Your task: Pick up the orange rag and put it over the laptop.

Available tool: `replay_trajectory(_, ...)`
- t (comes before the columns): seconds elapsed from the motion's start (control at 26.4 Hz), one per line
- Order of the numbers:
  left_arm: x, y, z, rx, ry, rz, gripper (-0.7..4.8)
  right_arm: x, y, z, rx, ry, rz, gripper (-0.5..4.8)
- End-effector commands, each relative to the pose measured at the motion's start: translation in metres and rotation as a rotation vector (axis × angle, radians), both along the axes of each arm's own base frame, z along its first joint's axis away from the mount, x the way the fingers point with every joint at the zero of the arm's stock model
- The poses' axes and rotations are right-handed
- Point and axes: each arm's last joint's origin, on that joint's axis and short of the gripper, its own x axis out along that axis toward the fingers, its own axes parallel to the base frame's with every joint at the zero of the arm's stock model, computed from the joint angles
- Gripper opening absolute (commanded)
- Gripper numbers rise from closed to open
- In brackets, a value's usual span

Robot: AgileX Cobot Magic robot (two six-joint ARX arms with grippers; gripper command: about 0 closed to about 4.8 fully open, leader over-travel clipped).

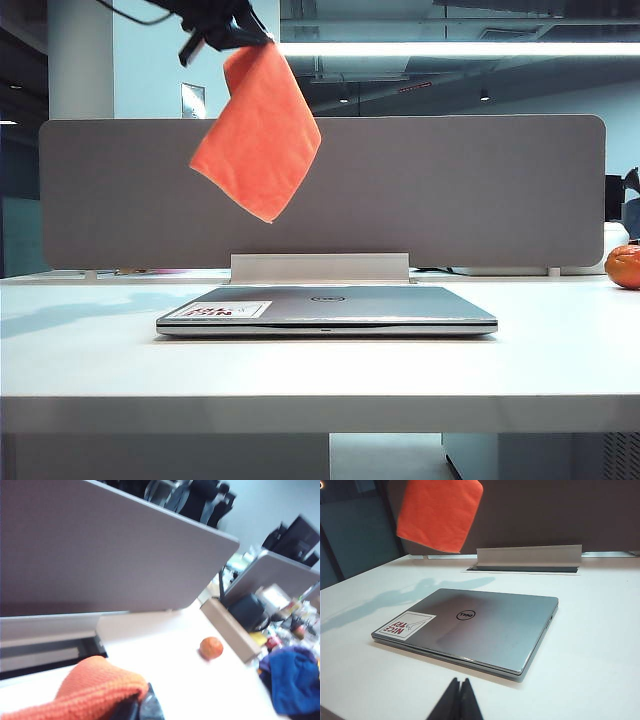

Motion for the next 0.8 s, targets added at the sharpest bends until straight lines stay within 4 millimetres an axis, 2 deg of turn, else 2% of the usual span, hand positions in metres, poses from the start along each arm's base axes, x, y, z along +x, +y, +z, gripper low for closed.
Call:
replay_trajectory(0.04, -0.019, 0.004, 0.008, 0.11, 0.035, -0.014, -0.06, 0.0, 0.0, 0.0, 0.004, -0.008, 0.002, -0.05)
replay_trajectory(0.11, -0.025, 0.005, 0.005, 0.147, 0.103, -0.026, -0.06, 0.0, 0.0, 0.0, 0.004, -0.008, 0.002, -0.05)
replay_trajectory(0.3, -0.038, -0.008, -0.014, 0.329, 0.222, -0.052, -0.06, 0.0, 0.0, 0.0, 0.007, -0.007, 0.004, -0.05)
replay_trajectory(0.46, -0.04, -0.023, -0.02, 0.476, 0.177, 0.02, -0.06, 0.0, 0.0, 0.0, 0.007, -0.007, 0.006, -0.05)
replay_trajectory(0.64, -0.035, -0.039, -0.018, 0.486, 0.085, 0.085, -0.06, 0.0, 0.0, 0.0, 0.007, -0.007, 0.008, -0.05)
replay_trajectory(0.8, -0.028, -0.052, -0.032, 0.52, 0.08, 0.079, -0.06, 0.0, 0.0, 0.0, 0.007, -0.008, 0.008, -0.05)
